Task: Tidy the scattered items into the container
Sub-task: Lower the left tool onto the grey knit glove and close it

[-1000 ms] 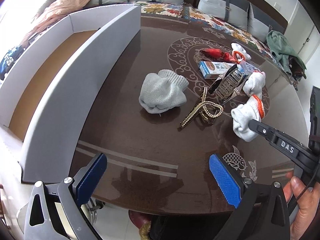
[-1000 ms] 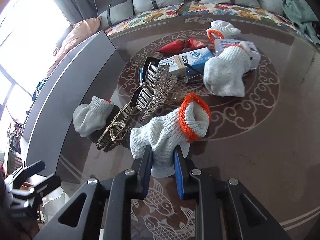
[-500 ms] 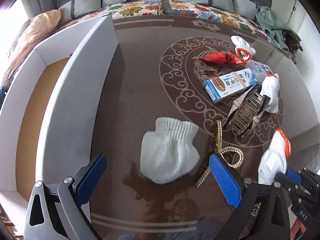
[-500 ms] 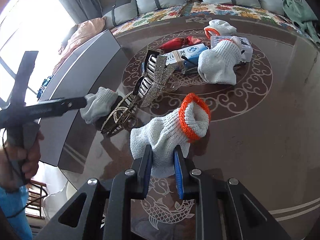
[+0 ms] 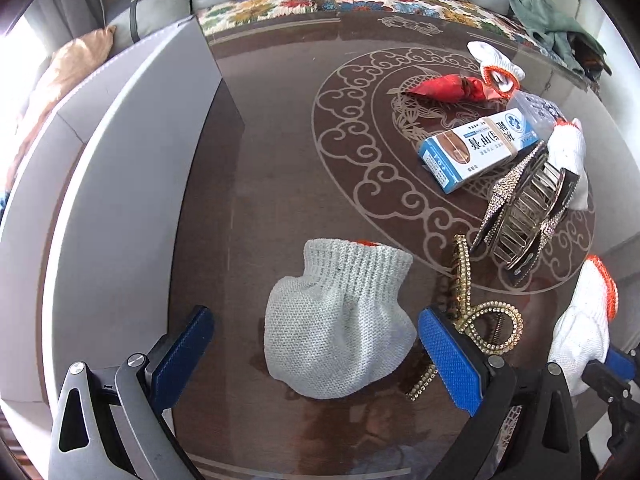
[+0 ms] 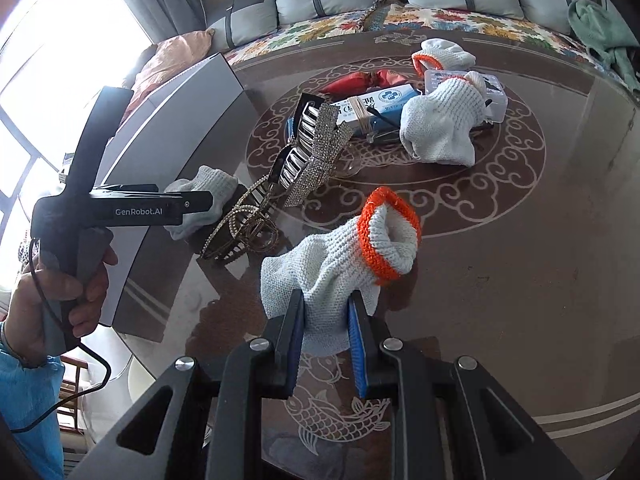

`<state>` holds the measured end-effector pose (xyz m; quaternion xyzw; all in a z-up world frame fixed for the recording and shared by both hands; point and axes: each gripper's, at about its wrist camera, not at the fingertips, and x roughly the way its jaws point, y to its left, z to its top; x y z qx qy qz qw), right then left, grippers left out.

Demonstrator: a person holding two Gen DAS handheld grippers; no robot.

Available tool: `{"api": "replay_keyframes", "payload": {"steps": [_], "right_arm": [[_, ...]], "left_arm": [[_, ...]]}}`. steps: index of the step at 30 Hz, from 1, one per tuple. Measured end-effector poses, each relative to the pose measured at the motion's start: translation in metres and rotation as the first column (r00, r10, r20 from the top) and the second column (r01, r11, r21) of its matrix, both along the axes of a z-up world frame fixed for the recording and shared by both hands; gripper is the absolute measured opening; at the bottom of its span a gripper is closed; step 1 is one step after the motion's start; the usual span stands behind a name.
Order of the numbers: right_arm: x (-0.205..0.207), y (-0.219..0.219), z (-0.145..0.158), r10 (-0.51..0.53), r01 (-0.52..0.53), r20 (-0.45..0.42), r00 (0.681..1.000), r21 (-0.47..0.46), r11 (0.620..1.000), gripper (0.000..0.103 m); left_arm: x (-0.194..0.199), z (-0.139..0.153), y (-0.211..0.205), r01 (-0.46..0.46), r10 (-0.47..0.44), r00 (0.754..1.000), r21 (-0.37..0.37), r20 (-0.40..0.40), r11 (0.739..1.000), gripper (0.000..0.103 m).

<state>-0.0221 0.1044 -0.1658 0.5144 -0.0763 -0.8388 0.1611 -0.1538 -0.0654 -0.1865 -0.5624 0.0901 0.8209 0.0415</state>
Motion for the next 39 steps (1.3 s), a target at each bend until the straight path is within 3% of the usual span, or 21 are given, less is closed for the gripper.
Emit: {"api": "replay_keyframes", "payload": {"steps": [23, 25, 28, 29, 30, 31, 33, 36, 39], "right_arm": [[0.002, -0.001, -0.002, -0.004, 0.004, 0.017, 1.0, 0.004, 1.0, 0.021], [0.002, 0.0, -0.002, -0.007, 0.007, 0.016, 1.0, 0.001, 1.0, 0.021], [0.002, 0.001, -0.001, -0.01, 0.01, 0.013, 1.0, 0.0, 1.0, 0.022], [0.002, 0.002, -0.001, -0.012, 0.012, 0.012, 1.0, -0.002, 1.0, 0.022], [0.002, 0.002, 0.0, -0.013, 0.013, 0.011, 1.0, -0.003, 1.0, 0.022], [0.002, 0.003, 0.0, -0.015, 0.015, 0.011, 1.0, -0.003, 1.0, 0.022], [0.002, 0.003, 0.0, -0.017, 0.017, 0.011, 1.0, -0.004, 1.0, 0.022], [0.003, 0.003, 0.001, -0.015, 0.015, 0.009, 1.0, -0.004, 1.0, 0.022], [0.005, 0.002, 0.004, -0.012, 0.012, -0.001, 1.0, -0.005, 1.0, 0.022]], "left_arm": [[-0.005, 0.005, 0.003, 0.015, -0.016, 1.0, -0.043, -0.027, 0.999, 0.103], [-0.008, 0.0, -0.001, 0.015, -0.015, 1.0, 0.024, 0.011, 1.0, 0.103], [-0.011, -0.006, -0.012, -0.009, -0.01, 0.996, 0.207, 0.09, 0.978, 0.101], [-0.01, -0.006, -0.013, -0.012, -0.008, 0.996, 0.218, 0.09, 0.976, 0.094], [-0.01, -0.005, -0.015, -0.015, -0.006, 0.996, 0.229, 0.09, 0.973, 0.077], [-0.009, -0.005, -0.016, -0.014, -0.007, 0.996, 0.231, 0.091, 0.973, 0.069], [-0.009, -0.006, -0.014, 0.002, -0.022, 0.995, 0.202, 0.096, 0.979, 0.037], [-0.007, -0.003, -0.016, -0.005, -0.019, 0.994, 0.212, 0.112, 0.977, 0.029], [0.001, 0.006, -0.02, -0.022, 0.0, 0.995, 0.219, 0.097, 0.976, 0.028]]}}
